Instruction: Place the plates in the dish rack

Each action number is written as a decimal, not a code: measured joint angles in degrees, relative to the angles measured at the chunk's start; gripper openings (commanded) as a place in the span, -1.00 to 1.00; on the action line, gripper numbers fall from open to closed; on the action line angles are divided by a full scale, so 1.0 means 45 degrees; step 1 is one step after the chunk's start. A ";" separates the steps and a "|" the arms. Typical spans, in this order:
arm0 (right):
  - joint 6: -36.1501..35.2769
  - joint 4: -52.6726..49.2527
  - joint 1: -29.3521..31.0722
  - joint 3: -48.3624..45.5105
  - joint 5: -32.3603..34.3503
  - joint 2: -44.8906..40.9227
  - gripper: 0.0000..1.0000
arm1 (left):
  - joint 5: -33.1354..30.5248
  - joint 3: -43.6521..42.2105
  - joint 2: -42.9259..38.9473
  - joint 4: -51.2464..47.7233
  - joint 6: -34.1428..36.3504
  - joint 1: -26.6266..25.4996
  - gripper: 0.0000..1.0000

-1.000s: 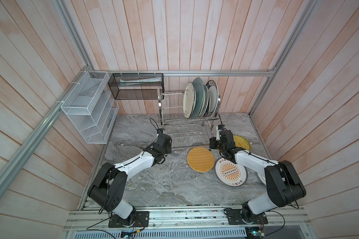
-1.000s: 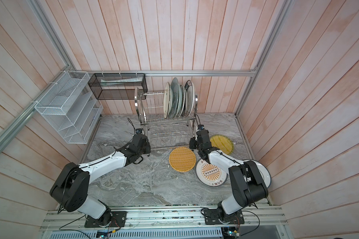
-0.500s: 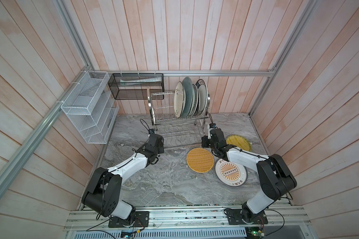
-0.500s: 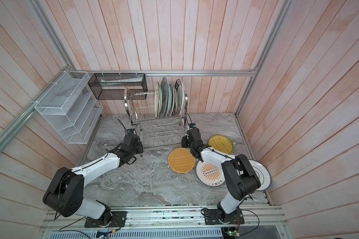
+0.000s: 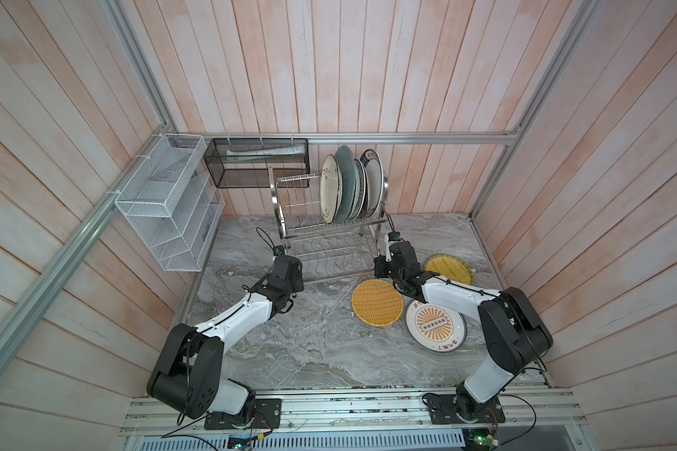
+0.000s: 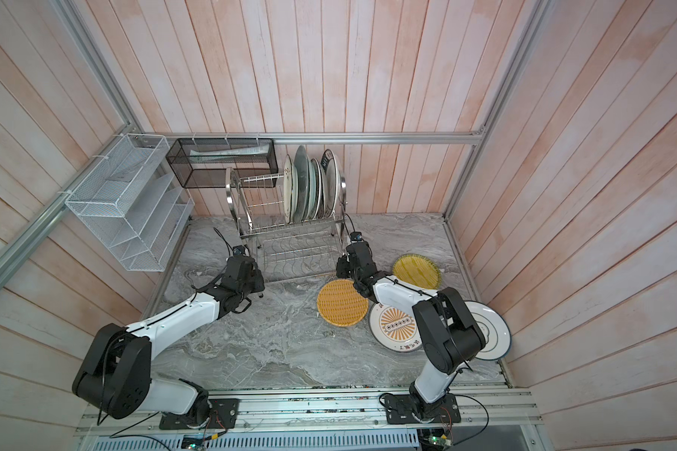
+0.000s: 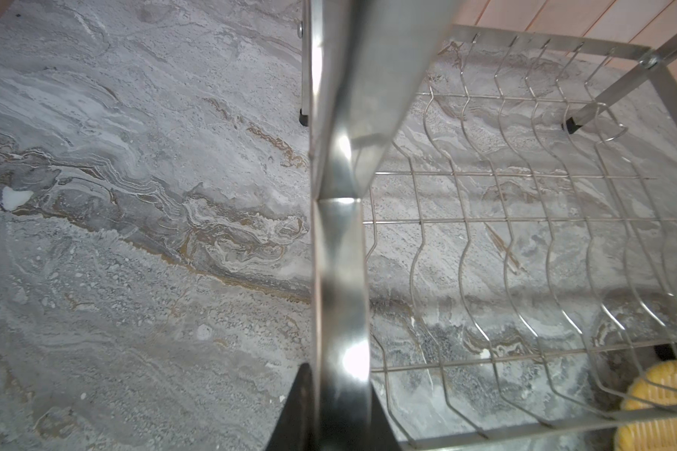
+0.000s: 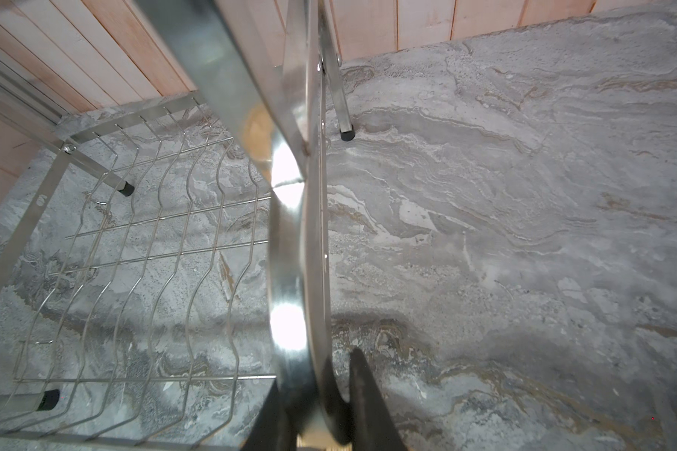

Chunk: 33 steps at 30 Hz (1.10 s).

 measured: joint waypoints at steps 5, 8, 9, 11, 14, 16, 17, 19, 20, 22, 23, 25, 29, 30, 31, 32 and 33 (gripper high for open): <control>0.0175 -0.0068 -0.0010 0.0019 0.0097 -0.0005 -0.62 | 0.0223 0.0000 -0.0447 0.0000 -0.0758 0.0117 -0.32; 0.0287 -0.0204 -0.0015 0.0087 0.0117 -0.0005 -0.53 | 0.0209 0.0000 -0.0865 0.0000 -0.0874 0.0185 -0.19; 0.0389 -0.0233 -0.0019 0.0097 0.0112 -0.0005 -0.49 | 0.0209 0.0000 -0.0962 -0.0005 -0.0899 0.0209 -0.15; 0.0816 -0.0291 -0.0024 0.0146 0.0015 -0.0005 -0.44 | 0.0214 0.0000 -0.1122 -0.0010 -0.0908 0.0238 -0.11; 0.1287 -0.0340 -0.0024 0.0155 -0.0126 -0.0019 -0.34 | 0.0223 0.0000 -0.1311 -0.0102 -0.0889 0.0243 -0.03; 0.1472 -0.0452 -0.0024 0.0151 -0.0180 -0.0083 -0.29 | 0.0267 0.0000 -0.1433 -0.0214 -0.0865 0.0243 -0.02; 0.1564 -0.0491 -0.0024 0.0151 -0.0185 -0.0136 -0.25 | 0.0291 0.0000 -0.1501 -0.0282 -0.0855 0.0243 0.00; 0.1651 -0.0554 -0.0024 0.0151 -0.0194 -0.0272 -0.21 | 0.0355 0.0000 -0.1637 -0.0359 -0.0816 0.0248 0.03; 0.1681 -0.0573 -0.0034 0.0151 -0.0209 -0.0359 -0.20 | 0.0403 0.0000 -0.1705 -0.0393 -0.0811 0.0253 0.04; 0.1700 -0.0573 -0.0049 0.0151 -0.0219 -0.0520 -0.14 | 0.0442 0.0000 -0.1802 -0.0447 -0.0767 0.0257 0.07; 0.1705 -0.0573 -0.0053 0.0151 -0.0223 -0.0593 -0.11 | 0.0452 0.0000 -0.1841 -0.0481 -0.0763 0.0257 0.09; 0.1710 -0.0578 -0.0073 0.0151 -0.0262 -0.0724 -0.08 | 0.0515 0.0000 -0.1914 -0.0544 -0.0714 0.0277 0.11; 0.1700 -0.0680 -0.0112 0.0151 -0.0282 -0.1059 -0.01 | 0.0797 0.0000 -0.2220 -0.0675 -0.0612 0.0282 0.13; 0.1700 -0.0714 -0.0131 0.0146 -0.0282 -0.1185 0.00 | 0.0860 0.0000 -0.2331 -0.0704 -0.0578 0.0282 0.14; 0.1695 -0.0753 -0.0146 0.0136 -0.0287 -0.1360 0.02 | 0.0962 0.0015 -0.2487 -0.0763 -0.0529 0.0282 0.14; 0.1681 -0.0792 -0.0160 0.0112 -0.0282 -0.1574 0.04 | 0.1083 0.0024 -0.2652 -0.0821 -0.0476 0.0282 0.15; 0.1656 -0.0816 -0.0170 0.0073 -0.0267 -0.1802 0.06 | 0.1180 0.0049 -0.2807 -0.0913 -0.0427 0.0282 0.15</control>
